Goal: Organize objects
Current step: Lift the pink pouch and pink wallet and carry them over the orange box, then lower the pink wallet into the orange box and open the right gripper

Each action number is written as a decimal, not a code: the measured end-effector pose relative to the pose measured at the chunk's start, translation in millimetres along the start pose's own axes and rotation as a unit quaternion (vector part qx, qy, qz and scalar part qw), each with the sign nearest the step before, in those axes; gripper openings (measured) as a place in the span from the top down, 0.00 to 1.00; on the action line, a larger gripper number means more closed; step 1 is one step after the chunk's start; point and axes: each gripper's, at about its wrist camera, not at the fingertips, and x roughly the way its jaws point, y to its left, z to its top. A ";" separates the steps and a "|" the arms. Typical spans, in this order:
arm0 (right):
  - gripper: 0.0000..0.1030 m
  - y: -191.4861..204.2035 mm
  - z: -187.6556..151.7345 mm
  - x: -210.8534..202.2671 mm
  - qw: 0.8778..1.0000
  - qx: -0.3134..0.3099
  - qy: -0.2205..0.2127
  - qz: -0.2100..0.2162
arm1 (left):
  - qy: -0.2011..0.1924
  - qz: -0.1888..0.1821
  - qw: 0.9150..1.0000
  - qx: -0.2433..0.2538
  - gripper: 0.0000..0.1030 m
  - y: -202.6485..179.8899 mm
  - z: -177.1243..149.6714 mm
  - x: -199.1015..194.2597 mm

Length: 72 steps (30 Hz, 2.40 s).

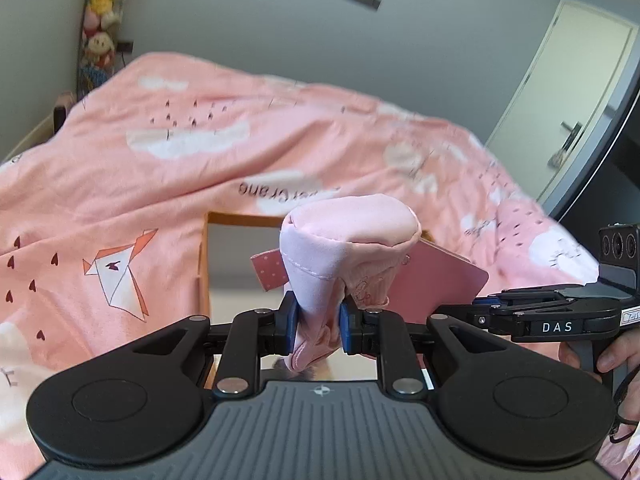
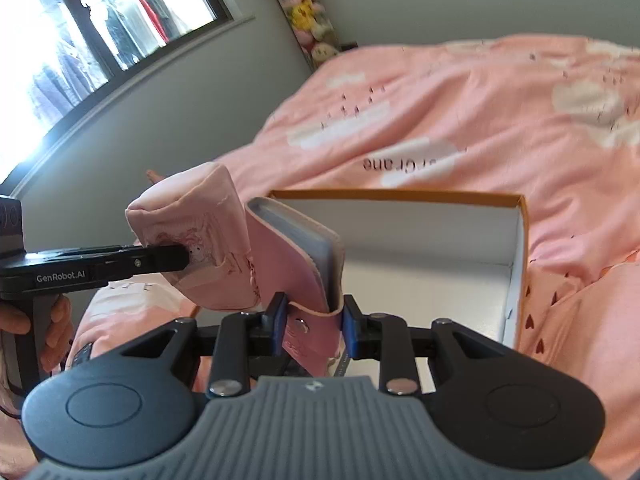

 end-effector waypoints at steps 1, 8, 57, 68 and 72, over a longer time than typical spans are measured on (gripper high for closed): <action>0.71 -3.9 3.0 8.4 1.000 0.005 0.007 0.001 | 0.011 0.002 1.000 0.002 0.78 2.8 3.8 7.3; 0.71 -28.7 19.7 61.7 0.998 0.028 0.053 -0.001 | 0.040 0.023 0.999 0.003 0.78 19.4 22.7 34.4; 0.66 -44.6 27.6 245.7 0.973 0.105 0.197 0.054 | 0.098 0.021 0.995 -0.008 0.77 49.9 46.4 85.5; 0.88 -49.4 15.8 260.8 0.953 0.179 0.238 0.061 | 0.092 0.021 0.995 -0.016 0.77 50.9 46.2 84.6; 0.89 -54.3 8.9 271.5 0.939 0.243 0.236 0.066 | 0.095 0.025 0.995 -0.015 0.77 52.8 46.2 85.9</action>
